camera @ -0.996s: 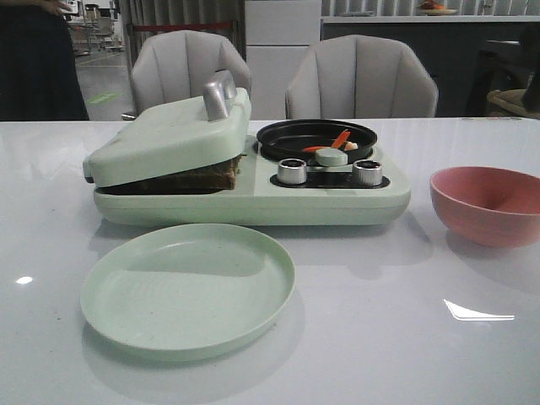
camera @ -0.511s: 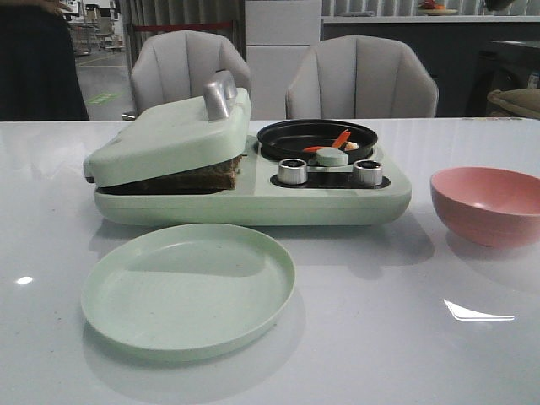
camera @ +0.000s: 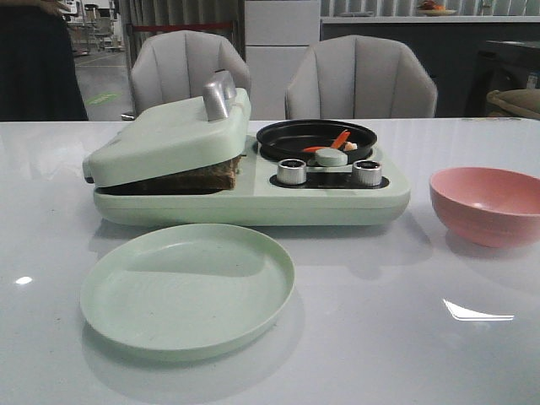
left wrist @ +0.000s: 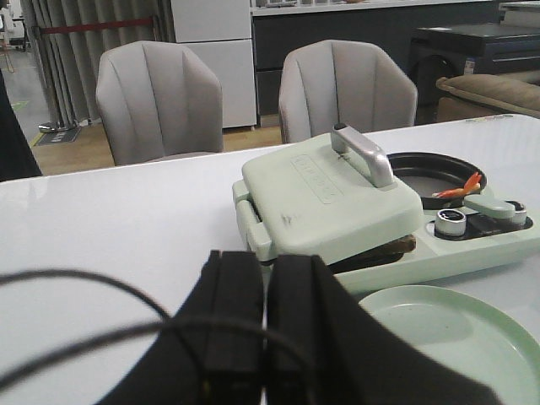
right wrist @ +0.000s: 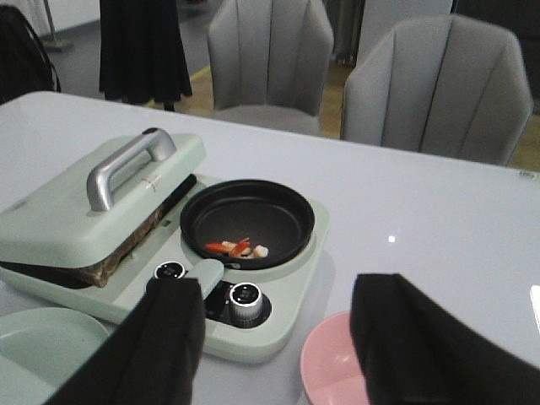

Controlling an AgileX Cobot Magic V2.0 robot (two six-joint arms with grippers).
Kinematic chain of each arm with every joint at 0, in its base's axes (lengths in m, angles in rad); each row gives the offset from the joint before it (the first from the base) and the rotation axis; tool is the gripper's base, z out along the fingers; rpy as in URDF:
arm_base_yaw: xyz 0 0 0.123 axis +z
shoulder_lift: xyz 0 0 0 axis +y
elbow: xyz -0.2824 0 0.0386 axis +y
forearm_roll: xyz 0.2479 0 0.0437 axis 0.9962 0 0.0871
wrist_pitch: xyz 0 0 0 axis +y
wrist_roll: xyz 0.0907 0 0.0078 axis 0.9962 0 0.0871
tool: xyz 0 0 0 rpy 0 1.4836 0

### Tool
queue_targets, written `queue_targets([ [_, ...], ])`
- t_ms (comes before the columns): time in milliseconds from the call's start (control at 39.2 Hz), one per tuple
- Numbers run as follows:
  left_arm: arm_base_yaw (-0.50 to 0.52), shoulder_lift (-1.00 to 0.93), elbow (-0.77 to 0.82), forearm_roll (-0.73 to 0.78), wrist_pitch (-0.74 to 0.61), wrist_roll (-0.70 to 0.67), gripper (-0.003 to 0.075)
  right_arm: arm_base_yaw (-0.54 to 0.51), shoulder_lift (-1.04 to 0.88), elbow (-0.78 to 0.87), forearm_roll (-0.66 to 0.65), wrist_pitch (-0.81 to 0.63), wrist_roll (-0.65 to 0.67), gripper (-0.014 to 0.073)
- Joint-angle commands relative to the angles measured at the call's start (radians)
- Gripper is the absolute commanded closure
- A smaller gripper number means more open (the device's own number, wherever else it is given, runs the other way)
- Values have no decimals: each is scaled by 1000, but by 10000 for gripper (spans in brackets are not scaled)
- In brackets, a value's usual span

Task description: Make breakfast with bread and shrimp

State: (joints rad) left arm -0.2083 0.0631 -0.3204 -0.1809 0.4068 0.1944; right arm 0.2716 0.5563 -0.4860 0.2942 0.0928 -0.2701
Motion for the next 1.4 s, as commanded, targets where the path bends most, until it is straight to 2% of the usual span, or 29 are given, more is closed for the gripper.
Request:
queue_targets([
  [0,2,11,-24,-14,-77,-10,606,2,-114,54,8,-79,-11,100],
  [306,2,11,-24,-14,-77,-10,606,2,-460,216,8,46,-12,100],
  [511,2,11,-24,-14,-77,-10,606,1,-492,243,8,68,-12,116],
  [613,2,11,-24,-14,-77,-10,606,1,-492,244,8,67,-12,218],
  [664,2,11,-24,-14,-77,-10,606,1,-492,244,8,72,-12,299],
  [741,2,11,-24,-14,-77,-10,606,1,-492,244,8,74,-12,474],
  [766,2,11,-24,-14,-77,-10,606,1,-492,244,8,74,-12,489],
  [843,2,11,-24,-14,-77,-10,606,1,-492,244,8,74,-12,449],
  [1379,2,11,-24,-14,-77,-10,606,1,-492,244,8,74,-12,449],
])
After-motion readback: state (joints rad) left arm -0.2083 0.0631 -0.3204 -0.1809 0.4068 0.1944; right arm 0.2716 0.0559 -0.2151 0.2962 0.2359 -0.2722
